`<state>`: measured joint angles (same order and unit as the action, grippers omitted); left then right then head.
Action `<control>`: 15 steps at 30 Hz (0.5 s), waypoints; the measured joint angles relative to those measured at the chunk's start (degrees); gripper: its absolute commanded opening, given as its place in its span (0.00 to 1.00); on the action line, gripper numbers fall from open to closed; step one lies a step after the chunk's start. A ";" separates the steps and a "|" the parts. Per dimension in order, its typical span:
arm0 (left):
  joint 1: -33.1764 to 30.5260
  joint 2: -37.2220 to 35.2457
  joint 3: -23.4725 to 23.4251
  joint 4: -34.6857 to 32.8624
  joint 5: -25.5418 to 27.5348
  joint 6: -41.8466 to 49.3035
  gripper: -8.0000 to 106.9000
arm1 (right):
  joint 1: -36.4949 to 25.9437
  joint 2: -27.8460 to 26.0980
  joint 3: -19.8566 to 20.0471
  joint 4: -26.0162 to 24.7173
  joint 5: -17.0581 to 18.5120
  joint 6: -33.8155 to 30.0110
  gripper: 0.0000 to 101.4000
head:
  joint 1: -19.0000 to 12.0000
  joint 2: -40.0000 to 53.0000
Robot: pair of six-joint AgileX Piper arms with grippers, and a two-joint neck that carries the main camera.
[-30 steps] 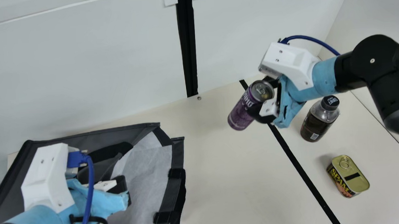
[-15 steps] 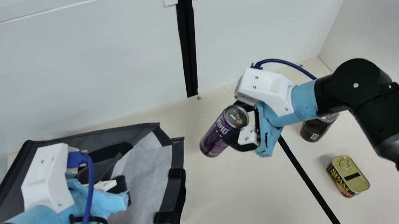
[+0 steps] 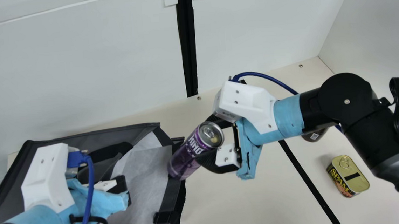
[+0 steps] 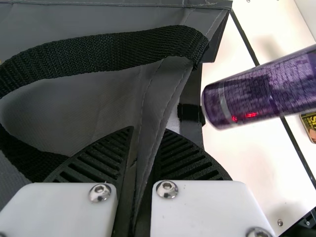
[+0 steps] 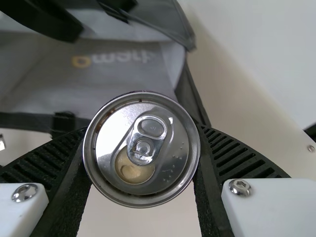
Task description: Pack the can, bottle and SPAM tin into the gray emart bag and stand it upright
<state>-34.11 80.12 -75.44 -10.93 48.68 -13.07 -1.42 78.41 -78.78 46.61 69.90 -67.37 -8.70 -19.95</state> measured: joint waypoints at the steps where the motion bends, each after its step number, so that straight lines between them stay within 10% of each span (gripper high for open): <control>1: 0.00 0.00 0.00 0.00 0.00 0.00 0.00 | 0.39 -0.17 -0.12 0.43 0.00 0.38 0.00 | 0.00 0.09; 15: 0.00 0.00 0.00 0.00 0.00 0.00 0.00 | 0.48 -0.45 -2.68 2.53 0.01 2.90 0.00 | 0.00 0.00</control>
<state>-34.11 80.12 -75.44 -10.93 48.68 -13.07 -0.94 77.96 -81.46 49.14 69.91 -64.47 -8.70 -19.95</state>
